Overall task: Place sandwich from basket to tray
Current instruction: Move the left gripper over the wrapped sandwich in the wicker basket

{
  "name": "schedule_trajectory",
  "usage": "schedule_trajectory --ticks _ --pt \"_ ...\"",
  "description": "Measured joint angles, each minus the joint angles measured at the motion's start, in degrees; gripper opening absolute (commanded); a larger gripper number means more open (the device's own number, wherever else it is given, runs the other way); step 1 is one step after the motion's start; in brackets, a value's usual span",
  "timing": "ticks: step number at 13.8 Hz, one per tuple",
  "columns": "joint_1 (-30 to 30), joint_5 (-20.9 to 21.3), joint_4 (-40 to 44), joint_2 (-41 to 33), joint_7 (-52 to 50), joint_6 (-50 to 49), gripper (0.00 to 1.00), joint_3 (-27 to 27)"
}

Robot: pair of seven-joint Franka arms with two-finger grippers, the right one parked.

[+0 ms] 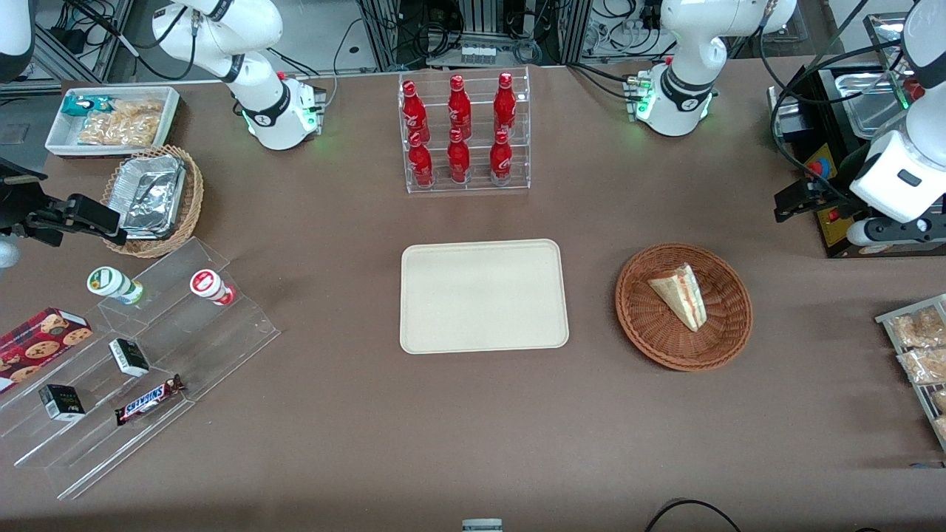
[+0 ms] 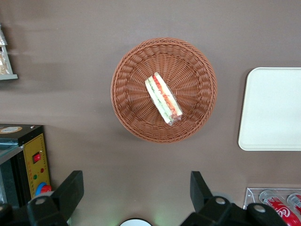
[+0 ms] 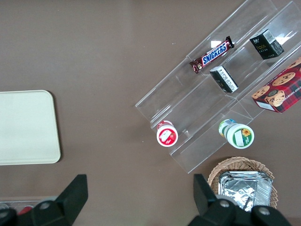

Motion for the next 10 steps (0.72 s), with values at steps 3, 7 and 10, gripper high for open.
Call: schedule_trajectory --ticks 3,7,10 --pt "0.0 -0.4 -0.2 0.5 0.0 -0.3 1.00 0.0" --pt "-0.2 -0.6 -3.7 4.0 0.1 -0.7 1.00 -0.2" --pt "-1.1 -0.6 -9.2 6.7 0.3 5.9 1.00 -0.7"
